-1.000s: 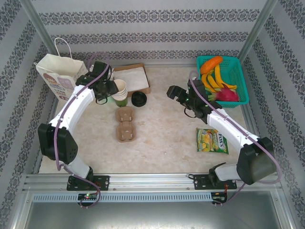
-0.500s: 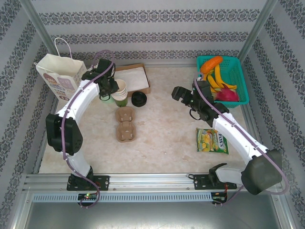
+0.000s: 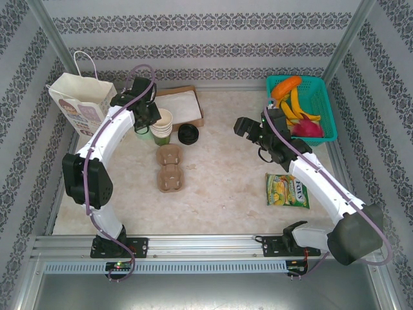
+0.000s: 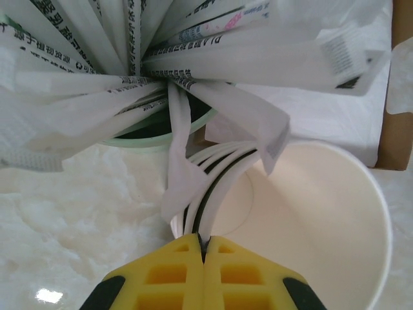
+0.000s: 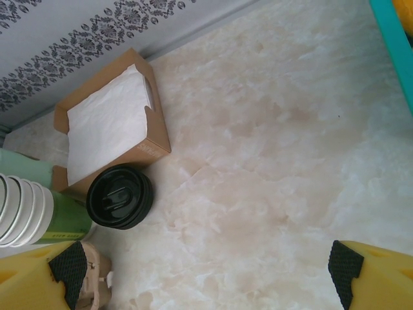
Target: Pack the takeout coffee
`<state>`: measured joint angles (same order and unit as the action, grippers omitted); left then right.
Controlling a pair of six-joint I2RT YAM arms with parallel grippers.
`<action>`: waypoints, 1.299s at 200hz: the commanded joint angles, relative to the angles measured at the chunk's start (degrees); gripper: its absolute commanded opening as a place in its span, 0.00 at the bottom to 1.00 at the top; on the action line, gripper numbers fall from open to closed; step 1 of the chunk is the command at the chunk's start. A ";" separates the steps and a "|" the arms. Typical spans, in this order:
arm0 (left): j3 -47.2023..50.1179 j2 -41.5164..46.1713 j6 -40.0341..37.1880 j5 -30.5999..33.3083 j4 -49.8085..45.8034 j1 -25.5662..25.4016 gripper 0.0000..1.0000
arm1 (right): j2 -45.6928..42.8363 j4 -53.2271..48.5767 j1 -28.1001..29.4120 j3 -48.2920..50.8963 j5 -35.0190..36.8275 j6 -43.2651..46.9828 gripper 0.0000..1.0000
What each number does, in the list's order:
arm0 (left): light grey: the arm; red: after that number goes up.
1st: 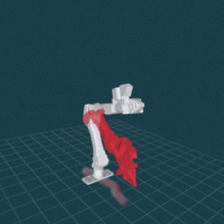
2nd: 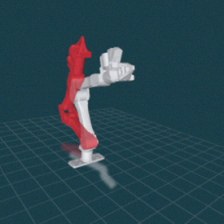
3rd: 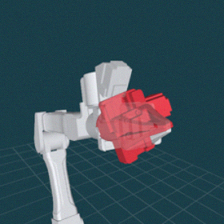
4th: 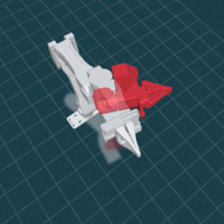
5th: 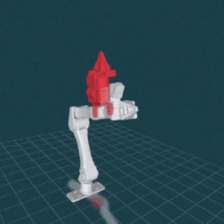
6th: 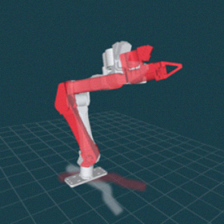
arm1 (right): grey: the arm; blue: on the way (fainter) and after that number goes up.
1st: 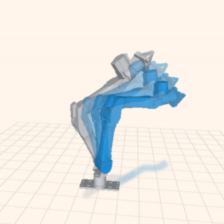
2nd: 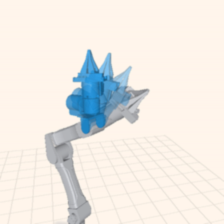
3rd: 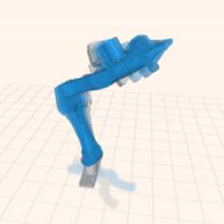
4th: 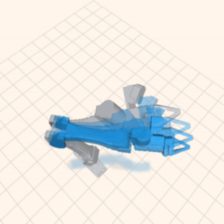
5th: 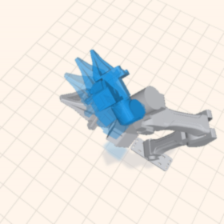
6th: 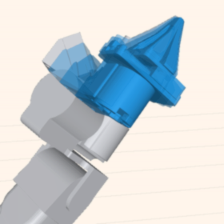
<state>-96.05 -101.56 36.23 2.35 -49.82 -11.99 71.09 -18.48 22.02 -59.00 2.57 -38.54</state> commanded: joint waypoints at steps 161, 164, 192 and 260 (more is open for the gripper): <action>0.99 12.70 0.45 -6.69 1.83 4.78 0.00 | 7.27 -2.00 4.55 -7.97 2.43 2.60 0.98; 0.98 13.03 0.36 -6.52 1.70 4.78 0.00 | 7.18 -1.93 4.59 -7.89 2.56 2.67 0.98; 0.61 16.02 -1.04 -6.20 0.27 4.78 0.00 | 6.30 -1.03 4.52 -7.20 2.45 3.16 0.98; 2.40 22.43 -2.48 -9.95 -5.97 4.56 0.00 | 6.40 -0.02 2.62 -8.12 -5.54 4.26 0.98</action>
<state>-93.78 -81.38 35.51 -4.78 -51.35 -7.75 78.43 -19.90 25.67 -65.54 1.83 -35.09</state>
